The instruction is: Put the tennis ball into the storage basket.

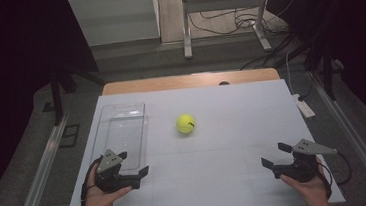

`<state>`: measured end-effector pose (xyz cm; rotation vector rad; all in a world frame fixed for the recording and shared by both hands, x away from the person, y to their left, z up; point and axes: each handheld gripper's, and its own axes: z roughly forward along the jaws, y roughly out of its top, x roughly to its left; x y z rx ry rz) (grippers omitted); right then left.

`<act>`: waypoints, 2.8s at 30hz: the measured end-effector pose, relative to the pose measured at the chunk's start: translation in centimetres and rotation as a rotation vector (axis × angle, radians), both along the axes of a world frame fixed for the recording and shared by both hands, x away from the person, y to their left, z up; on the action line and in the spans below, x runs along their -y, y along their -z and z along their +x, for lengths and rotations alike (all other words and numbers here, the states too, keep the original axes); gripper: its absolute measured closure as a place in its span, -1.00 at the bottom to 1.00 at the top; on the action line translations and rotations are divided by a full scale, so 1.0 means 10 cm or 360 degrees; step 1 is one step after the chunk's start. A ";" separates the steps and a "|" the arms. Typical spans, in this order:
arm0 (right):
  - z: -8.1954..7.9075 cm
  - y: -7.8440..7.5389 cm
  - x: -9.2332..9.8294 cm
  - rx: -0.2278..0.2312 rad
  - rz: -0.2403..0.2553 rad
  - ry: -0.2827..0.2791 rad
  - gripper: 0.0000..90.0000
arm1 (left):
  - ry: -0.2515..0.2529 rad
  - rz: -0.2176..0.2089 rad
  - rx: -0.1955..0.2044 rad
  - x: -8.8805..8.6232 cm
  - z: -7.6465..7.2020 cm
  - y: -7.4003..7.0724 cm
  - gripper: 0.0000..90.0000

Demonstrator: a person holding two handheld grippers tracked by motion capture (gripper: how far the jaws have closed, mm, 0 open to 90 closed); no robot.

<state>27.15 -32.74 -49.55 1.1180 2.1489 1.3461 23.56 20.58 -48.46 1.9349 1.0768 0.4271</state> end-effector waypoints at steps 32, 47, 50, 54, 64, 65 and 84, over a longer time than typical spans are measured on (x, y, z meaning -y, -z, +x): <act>0.00 0.01 -0.01 0.0004 -0.0007 -0.0006 -0.76 | 0.0068 0.0081 -0.0043 0.20 0.32 -0.14 -0.81; 0.00 0.01 0.00 0.0002 -0.0007 -0.0005 -0.76 | 0.0116 0.0112 -0.0062 0.32 0.46 -0.18 -0.80; 0.00 0.01 0.00 0.0001 -0.0009 -0.0002 -0.76 | 0.0118 0.0126 -0.0064 0.34 0.50 -0.19 -0.80; 0.00 0.01 0.00 0.0002 -0.0006 -0.0003 -0.76 | 0.0115 0.0139 -0.0075 0.38 0.53 -0.20 -0.79; 0.00 0.01 0.00 -0.0001 -0.0010 -0.0004 -0.76 | 0.0130 0.0139 -0.0087 0.41 0.61 -0.19 -0.80; 0.00 0.01 0.00 -0.0001 -0.0010 -0.0005 -0.76 | 0.0133 0.0139 -0.0085 0.42 0.61 -0.19 -0.80; -0.01 0.01 0.00 0.0004 -0.0008 -0.0001 -0.76 | 0.0151 0.0148 -0.0106 0.51 0.74 -0.24 -0.80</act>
